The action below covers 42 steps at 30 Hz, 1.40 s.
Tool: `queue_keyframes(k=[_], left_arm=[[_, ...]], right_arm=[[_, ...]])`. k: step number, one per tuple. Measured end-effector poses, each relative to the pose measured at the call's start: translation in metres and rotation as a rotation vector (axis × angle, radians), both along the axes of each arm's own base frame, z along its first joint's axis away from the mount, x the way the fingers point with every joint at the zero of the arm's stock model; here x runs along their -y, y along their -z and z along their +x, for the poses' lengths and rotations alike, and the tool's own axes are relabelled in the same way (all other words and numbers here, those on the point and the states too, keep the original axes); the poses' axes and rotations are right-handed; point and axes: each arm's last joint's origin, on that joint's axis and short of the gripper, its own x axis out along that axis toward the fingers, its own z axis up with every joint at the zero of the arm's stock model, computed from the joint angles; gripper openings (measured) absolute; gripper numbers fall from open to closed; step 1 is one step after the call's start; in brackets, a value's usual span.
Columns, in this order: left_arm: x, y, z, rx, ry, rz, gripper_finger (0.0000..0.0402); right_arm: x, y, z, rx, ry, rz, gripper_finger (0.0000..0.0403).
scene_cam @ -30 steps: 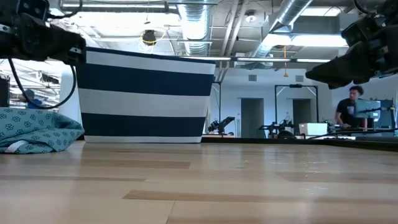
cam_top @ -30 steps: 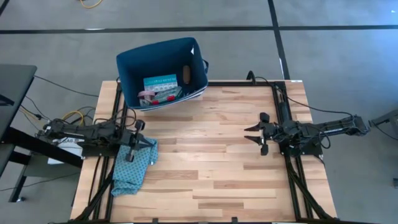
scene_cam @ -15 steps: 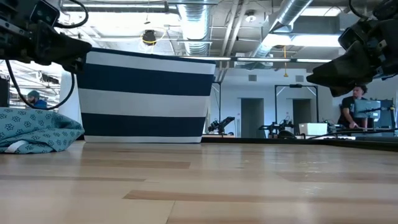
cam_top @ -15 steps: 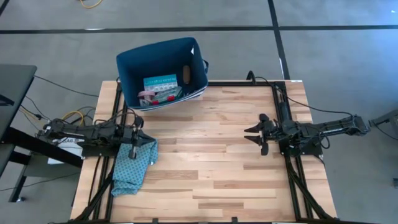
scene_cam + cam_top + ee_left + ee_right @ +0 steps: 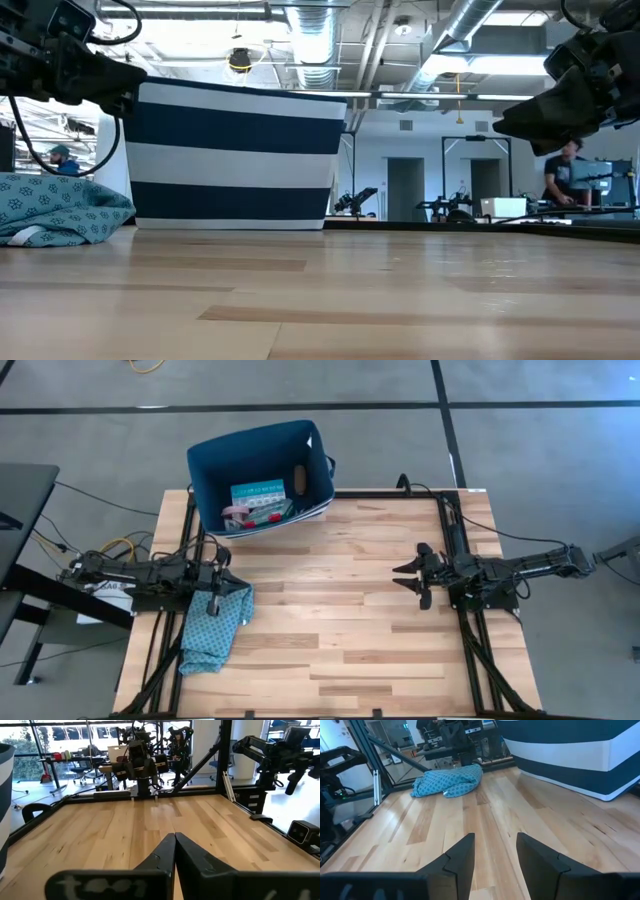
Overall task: Pick & place medical supplies in basket/bin
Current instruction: Return to Home Position
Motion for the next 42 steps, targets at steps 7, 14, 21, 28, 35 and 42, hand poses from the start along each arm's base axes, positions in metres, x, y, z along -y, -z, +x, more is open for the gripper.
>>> queue_keyframes(k=[7,14,21,28,35,42], left_arm=[[0.0000,0.0000,0.0000,0.000,0.000,-0.001,0.0000],[0.0000,0.0002,0.0000,0.000,0.000,0.005,0.0000],[0.0000,0.0002,0.0000,0.000,0.001,0.008,0.0000],[0.0000,0.0002,0.0000,0.000,0.000,0.011,0.0000],[0.0000,0.0002,0.0000,0.000,0.000,0.008,0.0000],[0.0000,0.0002,0.0000,-0.001,0.000,0.000,0.0000]], right_arm=[[0.0000,0.0000,0.0000,0.000,0.000,0.000,0.0139],[0.0000,0.0002,0.0000,-0.001,0.000,0.000,0.0137],[0.0000,0.0001,0.0000,0.000,0.000,0.000,0.0141],[0.0000,0.0001,0.0000,0.000,0.000,0.000,0.0139],[0.0000,0.0003,0.0000,-0.001,0.000,0.000,0.0139],[0.0000,0.0003,0.0000,-0.001,0.000,0.000,0.0136]])
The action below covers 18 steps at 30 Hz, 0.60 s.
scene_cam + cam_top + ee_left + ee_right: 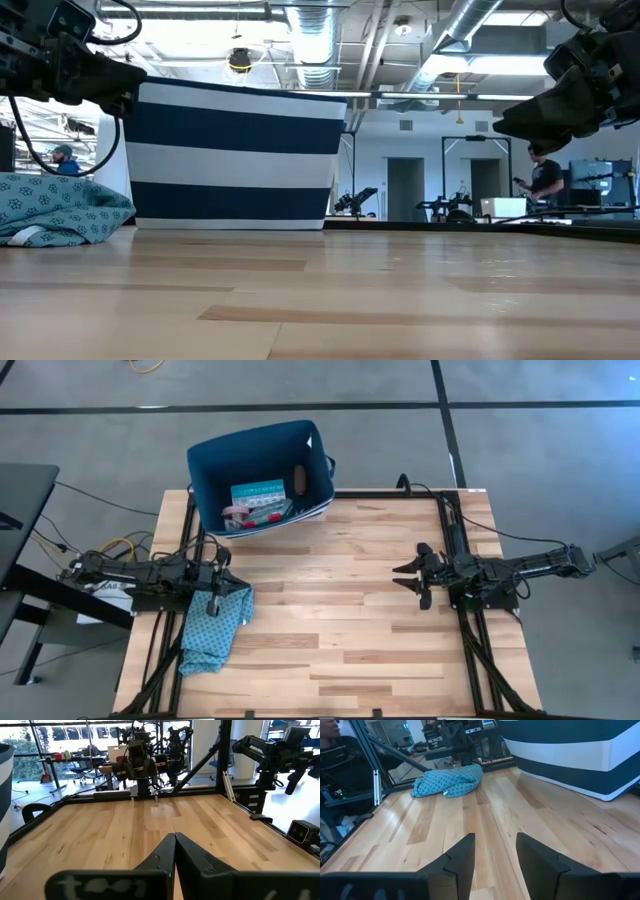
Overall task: Pick & place medical supplies in basket/bin
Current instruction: Return to Home Position
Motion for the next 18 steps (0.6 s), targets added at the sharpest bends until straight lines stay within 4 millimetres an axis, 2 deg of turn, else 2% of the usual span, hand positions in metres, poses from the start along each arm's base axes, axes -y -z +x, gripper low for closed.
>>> queue_keyframes(k=[18], left_arm=[[0.0000,0.0000,0.0000,0.001,0.000,0.010,0.0000]], right_arm=[[0.0000,0.0000,0.0000,0.000,0.000,0.000,0.0135]])
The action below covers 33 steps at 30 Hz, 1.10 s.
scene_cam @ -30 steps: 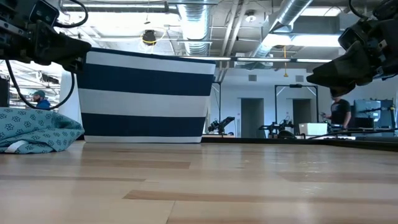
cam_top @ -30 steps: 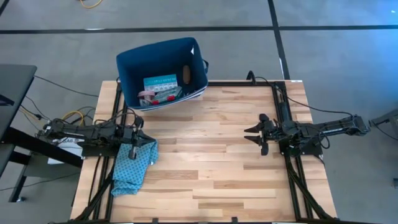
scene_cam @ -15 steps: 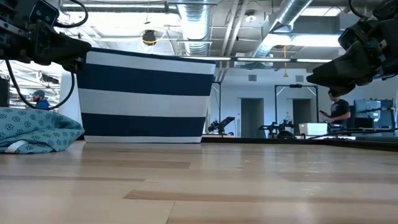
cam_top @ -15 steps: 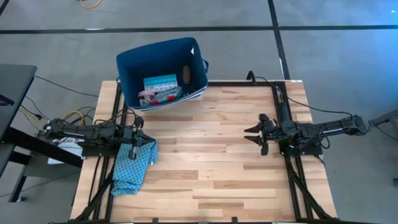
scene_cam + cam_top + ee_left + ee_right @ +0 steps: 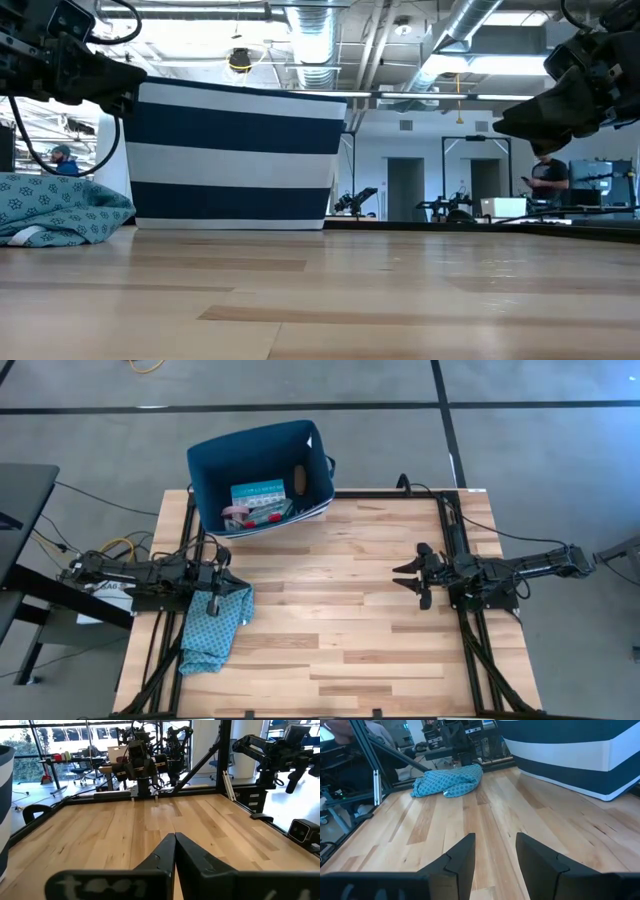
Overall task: Pick & place medical supplies in basket/bin
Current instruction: Return to Home Position
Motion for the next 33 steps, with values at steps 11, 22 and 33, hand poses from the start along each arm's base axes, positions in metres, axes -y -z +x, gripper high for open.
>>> queue_keyframes(k=[11,22,33], left_arm=[[0.0000,-0.0001,0.0000,0.000,0.000,-0.003,0.0000],[0.0000,-0.0001,0.0000,-0.001,0.000,-0.012,0.0000],[0.0000,0.0000,0.0000,0.000,0.000,-0.001,0.0000]], right_arm=[[0.0000,0.0000,0.0000,0.000,0.000,0.000,0.0135],[0.0000,0.0000,0.0000,0.000,0.000,0.000,0.0134],[0.0000,0.0000,0.0000,0.000,0.000,0.000,0.0138]])
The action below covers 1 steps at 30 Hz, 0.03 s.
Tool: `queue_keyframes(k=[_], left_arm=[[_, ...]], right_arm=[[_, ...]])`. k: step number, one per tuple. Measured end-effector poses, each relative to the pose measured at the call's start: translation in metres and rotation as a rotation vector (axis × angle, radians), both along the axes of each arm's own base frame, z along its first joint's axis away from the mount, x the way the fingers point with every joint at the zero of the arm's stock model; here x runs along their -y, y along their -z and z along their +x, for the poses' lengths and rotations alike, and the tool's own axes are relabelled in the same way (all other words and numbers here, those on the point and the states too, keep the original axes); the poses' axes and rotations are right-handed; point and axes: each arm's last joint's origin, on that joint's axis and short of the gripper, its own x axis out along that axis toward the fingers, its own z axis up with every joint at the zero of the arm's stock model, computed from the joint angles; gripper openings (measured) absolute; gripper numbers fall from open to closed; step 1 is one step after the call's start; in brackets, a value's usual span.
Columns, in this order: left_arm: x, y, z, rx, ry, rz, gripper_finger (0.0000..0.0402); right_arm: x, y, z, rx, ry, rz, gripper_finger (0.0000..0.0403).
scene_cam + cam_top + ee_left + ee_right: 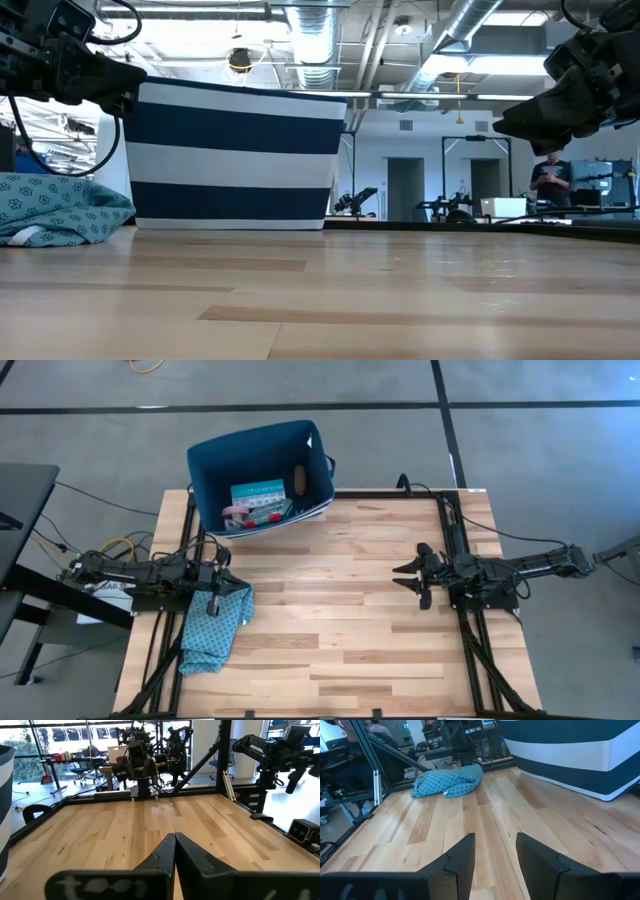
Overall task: Pick & place medical supplies in basket/bin
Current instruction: Return to Home Position
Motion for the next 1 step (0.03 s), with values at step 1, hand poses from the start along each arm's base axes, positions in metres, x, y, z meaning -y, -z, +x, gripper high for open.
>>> queue_keyframes(k=[1], left_arm=[[0.0000,-0.0001,0.0000,0.000,0.000,0.002,0.0000]], right_arm=[[0.0000,0.0000,0.0000,0.000,0.000,0.000,0.0137]])
